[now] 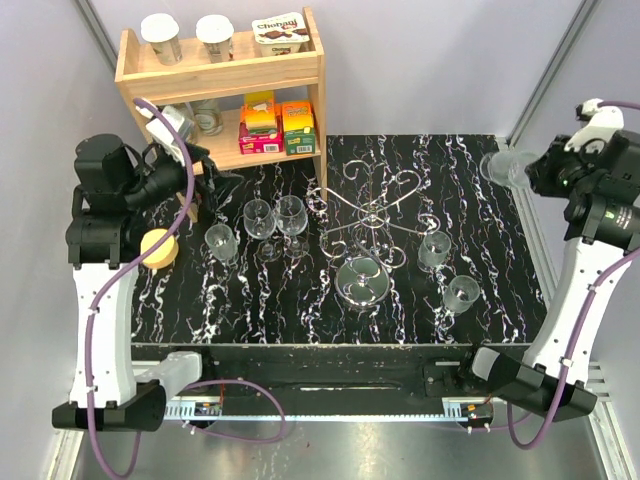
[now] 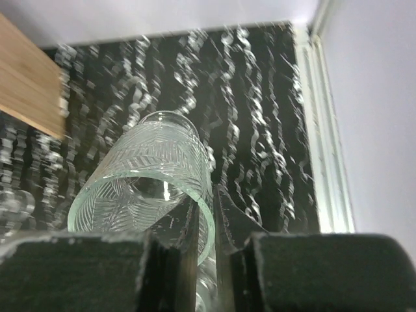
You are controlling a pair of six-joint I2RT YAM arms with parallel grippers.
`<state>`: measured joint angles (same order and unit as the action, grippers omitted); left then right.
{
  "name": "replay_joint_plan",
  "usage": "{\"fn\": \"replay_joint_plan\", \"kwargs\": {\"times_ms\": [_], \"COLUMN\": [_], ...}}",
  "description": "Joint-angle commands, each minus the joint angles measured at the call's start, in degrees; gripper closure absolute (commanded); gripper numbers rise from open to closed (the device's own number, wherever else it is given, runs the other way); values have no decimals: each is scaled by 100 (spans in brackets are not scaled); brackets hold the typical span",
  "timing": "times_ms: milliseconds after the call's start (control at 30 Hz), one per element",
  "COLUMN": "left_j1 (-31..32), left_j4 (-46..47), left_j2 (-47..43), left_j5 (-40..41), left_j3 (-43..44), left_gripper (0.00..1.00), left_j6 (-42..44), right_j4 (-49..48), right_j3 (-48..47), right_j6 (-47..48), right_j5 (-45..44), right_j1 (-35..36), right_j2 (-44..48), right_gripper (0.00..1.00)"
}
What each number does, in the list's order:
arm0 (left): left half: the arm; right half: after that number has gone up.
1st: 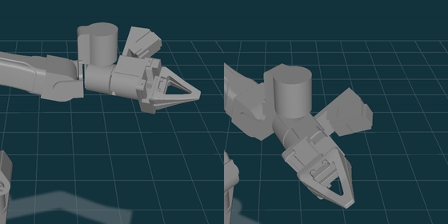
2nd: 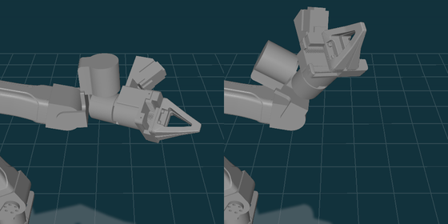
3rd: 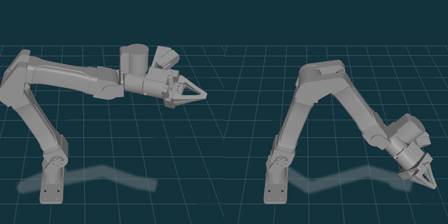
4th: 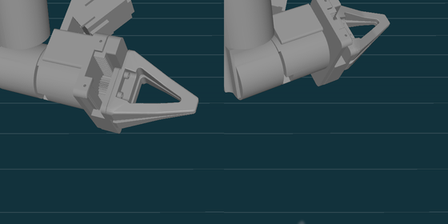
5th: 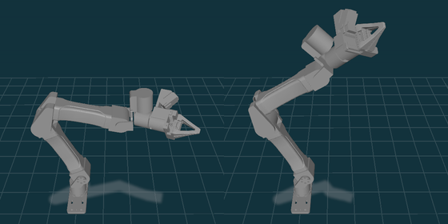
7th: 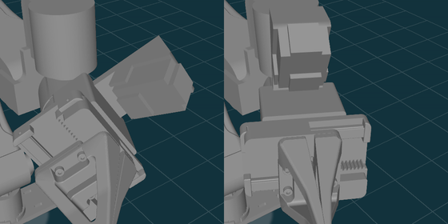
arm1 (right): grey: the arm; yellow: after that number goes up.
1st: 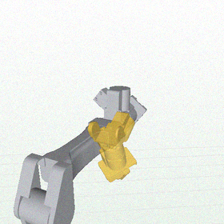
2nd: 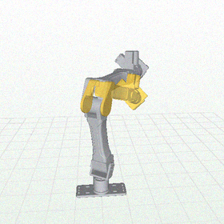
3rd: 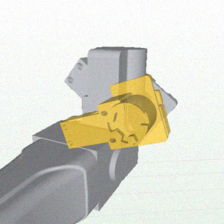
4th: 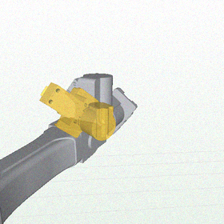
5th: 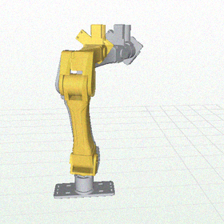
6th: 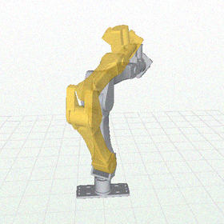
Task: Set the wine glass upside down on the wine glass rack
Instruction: Pick up the wine glass at the center of the board, then adjust the wine glass.
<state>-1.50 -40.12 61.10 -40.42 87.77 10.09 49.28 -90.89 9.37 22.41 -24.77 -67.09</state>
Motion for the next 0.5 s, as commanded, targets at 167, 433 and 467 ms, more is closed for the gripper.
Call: {"fn": "replay_joint_plan", "kwargs": {"times_ms": [167,433,467], "left_j1": [597,1572,1713], "left_j4": [1435,1692,1692], "left_j2": [657,1649,1746], "left_j5": [-1116,-1214,-1170], "left_j3": [1128,2349,2490], "left_gripper": [1,1,1], "left_j6": [-1974,-2521,-2529], "right_j4": [-1990,-4845,-5327], "right_j3": [-1290,-650,-545], "right_j6": [-2560,-4985,-5310], "right_j5": [2555,4252,4367], "right_j1": [-1,25,51], "right_j2": [-252,-243,-217], "right_gripper": [100,100,100]}}
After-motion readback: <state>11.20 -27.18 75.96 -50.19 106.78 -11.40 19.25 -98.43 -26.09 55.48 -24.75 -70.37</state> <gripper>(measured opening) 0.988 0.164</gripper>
